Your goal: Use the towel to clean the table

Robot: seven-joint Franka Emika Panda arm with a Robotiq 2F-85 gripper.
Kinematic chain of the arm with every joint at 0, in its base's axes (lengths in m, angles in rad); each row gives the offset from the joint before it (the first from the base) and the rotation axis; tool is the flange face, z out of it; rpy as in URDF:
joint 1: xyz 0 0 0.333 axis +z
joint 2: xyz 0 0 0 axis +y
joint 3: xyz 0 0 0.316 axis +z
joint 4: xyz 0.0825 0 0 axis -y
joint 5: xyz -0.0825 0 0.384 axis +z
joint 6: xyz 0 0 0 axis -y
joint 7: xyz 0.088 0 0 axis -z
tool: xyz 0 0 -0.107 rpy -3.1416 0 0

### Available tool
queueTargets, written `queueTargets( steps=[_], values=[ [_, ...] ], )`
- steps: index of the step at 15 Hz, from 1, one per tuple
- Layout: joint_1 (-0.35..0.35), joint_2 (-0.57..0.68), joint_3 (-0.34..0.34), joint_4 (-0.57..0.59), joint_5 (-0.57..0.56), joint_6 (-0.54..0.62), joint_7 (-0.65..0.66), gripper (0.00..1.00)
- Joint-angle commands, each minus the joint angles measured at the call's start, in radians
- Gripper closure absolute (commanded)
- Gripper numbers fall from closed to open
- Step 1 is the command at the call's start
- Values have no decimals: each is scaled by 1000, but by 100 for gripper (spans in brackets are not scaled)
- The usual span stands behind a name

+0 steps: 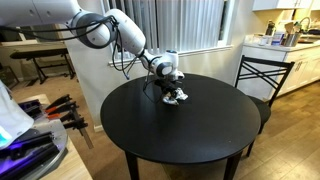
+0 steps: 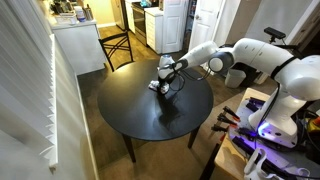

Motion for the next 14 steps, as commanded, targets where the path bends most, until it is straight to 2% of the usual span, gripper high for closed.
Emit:
queueTargets(
  steps=[1,4,7,11,14],
  values=[
    [44,0,34,-15,0,-25,-103,97],
    [88,0,80,-19,1,-70,-196,97],
    [102,0,102,-7,7,-128,-269,97],
    [82,0,92,-3,18,-145,-286,97],
    [29,0,68,-3,34,-108,-249,97]
  ],
)
